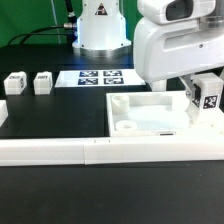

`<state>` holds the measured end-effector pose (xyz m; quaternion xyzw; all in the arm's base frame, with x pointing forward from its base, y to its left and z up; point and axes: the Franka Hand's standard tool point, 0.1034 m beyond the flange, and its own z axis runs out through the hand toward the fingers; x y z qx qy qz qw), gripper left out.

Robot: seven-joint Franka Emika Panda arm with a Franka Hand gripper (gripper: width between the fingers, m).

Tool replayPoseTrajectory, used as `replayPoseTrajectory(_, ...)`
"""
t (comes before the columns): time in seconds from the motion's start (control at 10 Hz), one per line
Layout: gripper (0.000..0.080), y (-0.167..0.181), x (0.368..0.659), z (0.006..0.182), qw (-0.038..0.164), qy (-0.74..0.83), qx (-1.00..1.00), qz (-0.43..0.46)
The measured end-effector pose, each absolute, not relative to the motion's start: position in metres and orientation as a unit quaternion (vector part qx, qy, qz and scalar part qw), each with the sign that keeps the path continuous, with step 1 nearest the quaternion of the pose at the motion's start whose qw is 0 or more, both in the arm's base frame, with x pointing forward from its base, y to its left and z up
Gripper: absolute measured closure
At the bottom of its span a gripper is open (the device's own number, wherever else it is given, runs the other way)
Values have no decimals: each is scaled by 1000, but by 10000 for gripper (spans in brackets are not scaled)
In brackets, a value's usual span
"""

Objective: Assemble square table

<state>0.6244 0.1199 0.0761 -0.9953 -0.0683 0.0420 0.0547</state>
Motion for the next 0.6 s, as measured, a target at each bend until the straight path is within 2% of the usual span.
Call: replayPoseTrajectory(0.6,502,121,627,74,37,202,-978,29)
